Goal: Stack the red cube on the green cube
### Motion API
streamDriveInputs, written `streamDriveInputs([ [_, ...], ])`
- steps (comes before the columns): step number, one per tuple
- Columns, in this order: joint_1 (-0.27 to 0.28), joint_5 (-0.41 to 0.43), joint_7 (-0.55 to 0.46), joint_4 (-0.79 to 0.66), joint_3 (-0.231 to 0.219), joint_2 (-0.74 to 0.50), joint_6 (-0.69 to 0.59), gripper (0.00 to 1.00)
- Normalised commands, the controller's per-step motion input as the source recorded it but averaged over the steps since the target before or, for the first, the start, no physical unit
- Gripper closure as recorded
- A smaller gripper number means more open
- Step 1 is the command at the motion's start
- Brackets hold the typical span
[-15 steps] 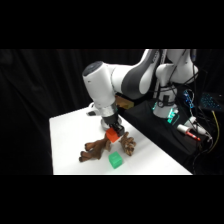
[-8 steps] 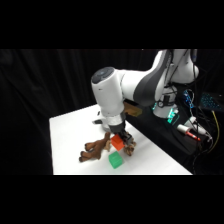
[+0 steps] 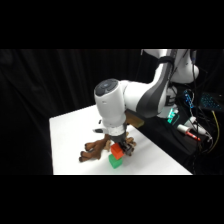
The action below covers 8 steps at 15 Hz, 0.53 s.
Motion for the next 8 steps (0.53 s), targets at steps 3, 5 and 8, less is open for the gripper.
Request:
streamDriveInputs([
  [3, 0.104, -0.171, 0.27, 0.18, -0.103, 0.15, 0.12, 0.67],
  [5, 0.082, -0.125, 0.2, 0.16, -0.101, 0.12, 0.08, 0.67],
  [8, 0.059, -0.09, 0.16, 0.14, -0.084, 0.1, 0.05, 0.67],
])
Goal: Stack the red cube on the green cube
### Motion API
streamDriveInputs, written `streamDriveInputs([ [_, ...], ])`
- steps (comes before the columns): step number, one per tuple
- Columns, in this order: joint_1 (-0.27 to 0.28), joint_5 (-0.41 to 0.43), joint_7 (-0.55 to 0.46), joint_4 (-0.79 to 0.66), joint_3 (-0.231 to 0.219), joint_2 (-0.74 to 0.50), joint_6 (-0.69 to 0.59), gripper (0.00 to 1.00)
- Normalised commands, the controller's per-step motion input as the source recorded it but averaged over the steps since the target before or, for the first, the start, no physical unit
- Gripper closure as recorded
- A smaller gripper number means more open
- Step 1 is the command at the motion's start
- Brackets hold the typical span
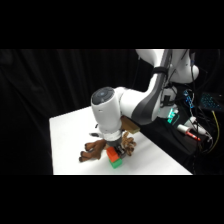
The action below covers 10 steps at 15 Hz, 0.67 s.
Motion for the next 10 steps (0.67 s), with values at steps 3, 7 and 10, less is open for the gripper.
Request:
streamDriveInputs([
  [3, 0.034, -0.047, 0.11, 0.12, -0.05, 0.08, 0.03, 0.67],
  [7, 0.023, -0.015, 0.07, 0.1, -0.019, 0.05, 0.0, 0.1],
  [10, 0.019, 0.007, 0.05, 0.06, -0.001, 0.03, -0.04, 0.0],
])
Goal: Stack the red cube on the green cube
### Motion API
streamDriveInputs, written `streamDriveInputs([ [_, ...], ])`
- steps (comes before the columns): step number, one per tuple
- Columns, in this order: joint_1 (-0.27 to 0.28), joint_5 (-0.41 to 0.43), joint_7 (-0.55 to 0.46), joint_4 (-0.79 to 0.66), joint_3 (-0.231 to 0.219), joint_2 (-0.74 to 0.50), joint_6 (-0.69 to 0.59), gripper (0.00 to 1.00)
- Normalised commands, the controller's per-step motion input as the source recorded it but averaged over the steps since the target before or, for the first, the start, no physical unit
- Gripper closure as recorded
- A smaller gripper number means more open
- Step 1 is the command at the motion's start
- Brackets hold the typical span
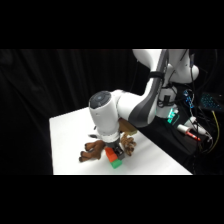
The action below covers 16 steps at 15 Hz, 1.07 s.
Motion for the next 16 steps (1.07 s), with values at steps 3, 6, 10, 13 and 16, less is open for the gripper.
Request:
streamDriveInputs([
  [3, 0.036, -0.015, 0.07, 0.02, -0.007, -0.04, -0.09, 0.0],
  [6, 0.034, -0.022, 0.05, -0.01, -0.006, -0.14, -0.17, 0.01],
  [10, 0.022, -0.014, 0.04, 0.01, 0.0, -0.22, -0.27, 0.0],
  [13, 0.007, -0.006, 0.05, 0.01, 0.014, -0.25, -0.28, 0.0],
  [16, -0.007, 0.002, 0.03, 0.01, 0.033, -0.25, -0.29, 0.0],
])
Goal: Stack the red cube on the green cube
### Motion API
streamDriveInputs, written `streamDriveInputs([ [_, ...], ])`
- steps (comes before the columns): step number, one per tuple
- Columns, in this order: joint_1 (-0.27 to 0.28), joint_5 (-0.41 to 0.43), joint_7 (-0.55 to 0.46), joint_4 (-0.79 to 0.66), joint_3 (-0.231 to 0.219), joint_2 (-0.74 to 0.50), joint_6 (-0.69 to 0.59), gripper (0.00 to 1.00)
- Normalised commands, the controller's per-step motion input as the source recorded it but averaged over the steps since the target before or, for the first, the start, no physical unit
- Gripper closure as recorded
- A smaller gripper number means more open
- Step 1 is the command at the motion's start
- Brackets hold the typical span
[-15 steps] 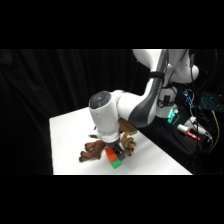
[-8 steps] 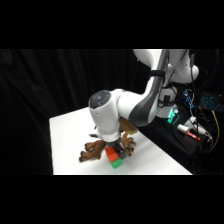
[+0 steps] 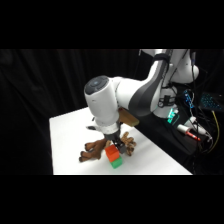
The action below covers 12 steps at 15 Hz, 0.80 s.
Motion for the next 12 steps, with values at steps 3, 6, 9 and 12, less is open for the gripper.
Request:
streamDriveInputs([
  [3, -0.028, 0.003, -0.02, -0.03, 0.052, -0.35, -0.31, 0.0],
  [6, -0.05, 0.009, -0.03, -0.06, 0.062, -0.38, -0.25, 0.0],
  [9, -0.073, 0.013, -0.04, -0.06, 0.069, -0.33, -0.16, 0.0],
  [12, -0.082, 0.033, 0.01, -0.01, 0.071, -0.21, -0.11, 0.0],
])
